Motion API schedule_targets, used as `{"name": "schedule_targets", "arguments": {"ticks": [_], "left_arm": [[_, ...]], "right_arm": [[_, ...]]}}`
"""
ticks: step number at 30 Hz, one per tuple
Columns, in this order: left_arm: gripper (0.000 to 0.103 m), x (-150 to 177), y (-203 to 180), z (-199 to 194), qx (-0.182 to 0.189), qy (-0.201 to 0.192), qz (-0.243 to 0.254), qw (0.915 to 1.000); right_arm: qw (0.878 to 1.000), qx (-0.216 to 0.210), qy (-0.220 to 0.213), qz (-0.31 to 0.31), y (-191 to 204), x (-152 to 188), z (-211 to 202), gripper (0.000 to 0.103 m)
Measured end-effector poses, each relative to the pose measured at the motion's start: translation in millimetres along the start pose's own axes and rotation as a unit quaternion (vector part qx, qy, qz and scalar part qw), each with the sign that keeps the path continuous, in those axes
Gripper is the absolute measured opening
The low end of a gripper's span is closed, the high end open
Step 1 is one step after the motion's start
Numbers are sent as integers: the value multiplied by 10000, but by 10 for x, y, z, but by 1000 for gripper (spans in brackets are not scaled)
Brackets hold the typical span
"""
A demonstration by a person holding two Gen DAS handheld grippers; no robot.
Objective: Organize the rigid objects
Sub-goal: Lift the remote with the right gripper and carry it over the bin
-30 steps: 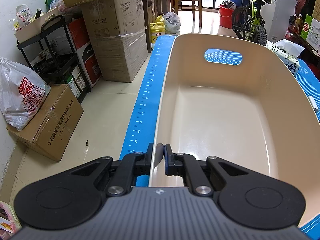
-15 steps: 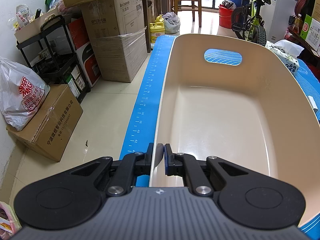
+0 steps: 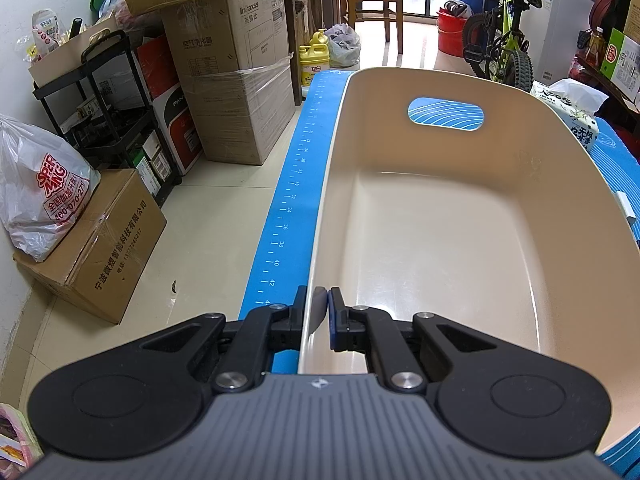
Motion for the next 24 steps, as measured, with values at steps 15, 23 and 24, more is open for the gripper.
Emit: {"name": "schedule_targets", "arguments": {"ticks": [15,23,24], "left_arm": [[10,13,6,-14,20,-19,-12,10000],[10,11,-5,-12,20,-18,-21,10000],[10,10,-3,-11,20,-18,-18,10000]], "right_arm": [[9866,18,1160,-1145,979,463,734,50],[9653,404,1733,-1910,1193,687,1018,51],[9618,432,1838,-1980,1208,723,1047,51]]}}
Point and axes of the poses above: each gripper's, at about its wrist camera, not at the fingertips, and z roughly the way its jaws point, y to its left, x to its underside, the point moved 3 cm from there along z, roughly the way its jaws point, and after that the axes turned 8 degrees about x, right-handed, at the moved point
